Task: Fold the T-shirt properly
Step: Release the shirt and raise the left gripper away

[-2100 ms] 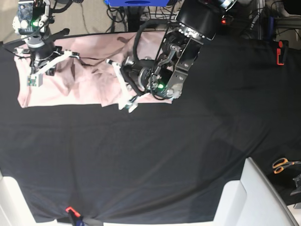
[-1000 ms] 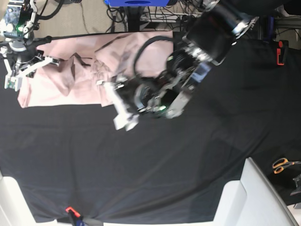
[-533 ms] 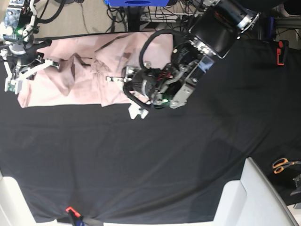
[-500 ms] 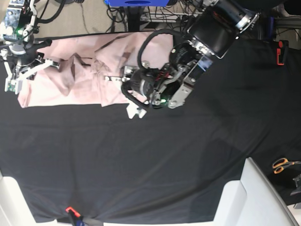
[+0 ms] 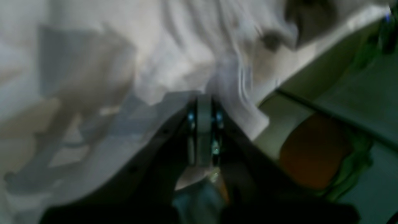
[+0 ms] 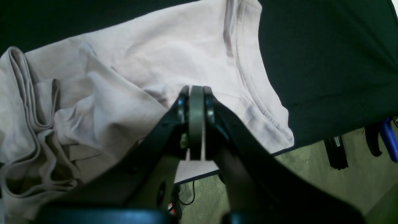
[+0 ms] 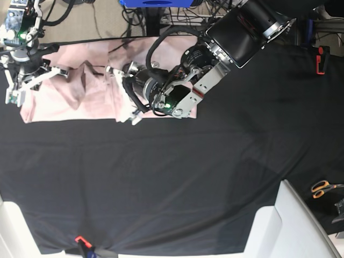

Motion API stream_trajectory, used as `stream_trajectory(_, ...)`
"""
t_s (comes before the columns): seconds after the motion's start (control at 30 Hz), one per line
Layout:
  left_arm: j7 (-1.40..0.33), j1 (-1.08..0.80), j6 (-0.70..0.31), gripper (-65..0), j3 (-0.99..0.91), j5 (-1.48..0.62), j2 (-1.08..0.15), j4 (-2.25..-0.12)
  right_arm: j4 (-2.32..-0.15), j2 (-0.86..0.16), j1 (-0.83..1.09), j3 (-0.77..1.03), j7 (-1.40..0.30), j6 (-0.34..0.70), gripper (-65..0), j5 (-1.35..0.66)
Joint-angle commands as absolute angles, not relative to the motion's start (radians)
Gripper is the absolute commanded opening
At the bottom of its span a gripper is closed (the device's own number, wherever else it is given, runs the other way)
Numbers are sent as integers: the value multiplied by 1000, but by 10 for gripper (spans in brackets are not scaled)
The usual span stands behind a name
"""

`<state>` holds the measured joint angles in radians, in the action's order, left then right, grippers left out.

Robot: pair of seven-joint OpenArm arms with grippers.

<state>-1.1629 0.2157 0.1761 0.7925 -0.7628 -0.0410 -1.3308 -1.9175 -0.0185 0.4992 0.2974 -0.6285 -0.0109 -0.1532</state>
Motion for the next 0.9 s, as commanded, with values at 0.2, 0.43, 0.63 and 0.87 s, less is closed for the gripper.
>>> stream_trajectory(0.2,-1161,232,160,-650,806,-777,-10,-1283,-1937,-24,503,302,-608,-13,-648,-151)
stream_trajectory(0.43,-1158,266,160,-650,951,-782,-8,-1277,-1939,-24,503,302,-608,-13,-648,-151)
stream_trajectory(0.63,-1164,268,160,-650,849,-782,-19,-1369,-1939,-24,495,297,-608,-13,-648,-151)
stream_trajectory(0.87,-1228,170,162,-650,487,-782,-211,-1672,-1939,-31,460,228,-610,70,-648,-151)
